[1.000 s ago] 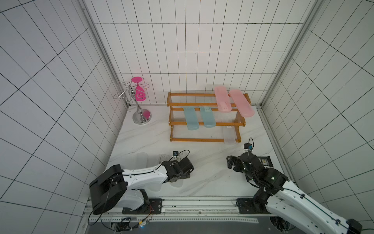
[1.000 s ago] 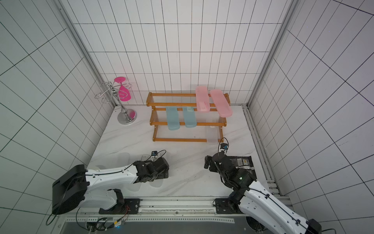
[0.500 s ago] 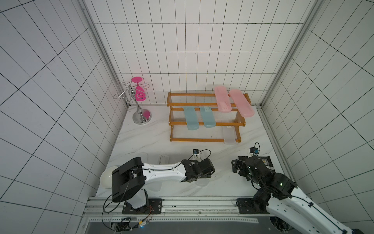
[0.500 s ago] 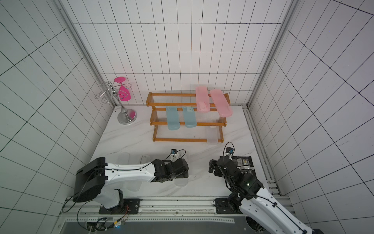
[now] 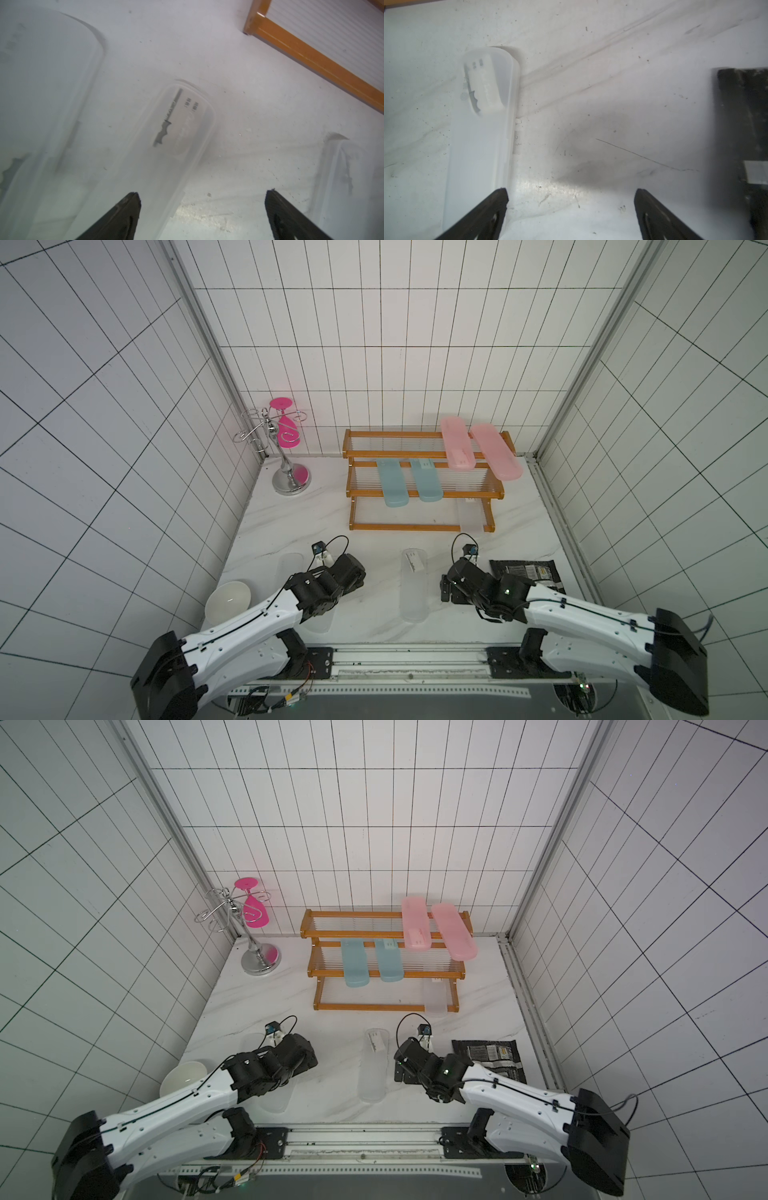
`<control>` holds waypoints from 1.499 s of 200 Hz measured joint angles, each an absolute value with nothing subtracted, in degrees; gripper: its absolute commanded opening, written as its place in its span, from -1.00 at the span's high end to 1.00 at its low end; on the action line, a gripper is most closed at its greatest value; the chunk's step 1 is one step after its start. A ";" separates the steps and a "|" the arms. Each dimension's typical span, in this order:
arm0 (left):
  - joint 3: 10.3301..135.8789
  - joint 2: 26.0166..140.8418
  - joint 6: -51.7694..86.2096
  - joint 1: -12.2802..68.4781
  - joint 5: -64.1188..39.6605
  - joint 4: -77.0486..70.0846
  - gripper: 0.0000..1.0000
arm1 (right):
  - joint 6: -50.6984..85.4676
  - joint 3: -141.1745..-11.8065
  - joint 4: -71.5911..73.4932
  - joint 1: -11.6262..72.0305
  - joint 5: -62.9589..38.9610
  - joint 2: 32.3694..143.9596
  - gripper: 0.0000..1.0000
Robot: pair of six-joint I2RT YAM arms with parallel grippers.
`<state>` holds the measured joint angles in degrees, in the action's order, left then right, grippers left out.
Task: Place the pencil cases on the shelf according to color
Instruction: Pick up the pencil case from the center of the board.
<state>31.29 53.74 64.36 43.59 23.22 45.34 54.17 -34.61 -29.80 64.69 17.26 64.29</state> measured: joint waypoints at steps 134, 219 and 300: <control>26.48 60.36 55.53 29.15 8.47 37.76 -0.95 | 59.44 -51.18 -25.80 73.63 20.16 92.25 -0.99; 29.76 61.21 56.03 33.26 6.90 34.98 -0.95 | 59.37 -39.13 -27.20 74.02 21.02 69.36 -0.98; 30.39 51.62 54.98 32.47 7.88 42.15 -0.95 | 62.78 -54.35 -30.04 83.79 20.18 93.60 -0.99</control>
<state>30.39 51.62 54.98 32.47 7.88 42.15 62.78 -54.35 -30.04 83.79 20.18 93.60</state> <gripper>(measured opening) 0.975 0.991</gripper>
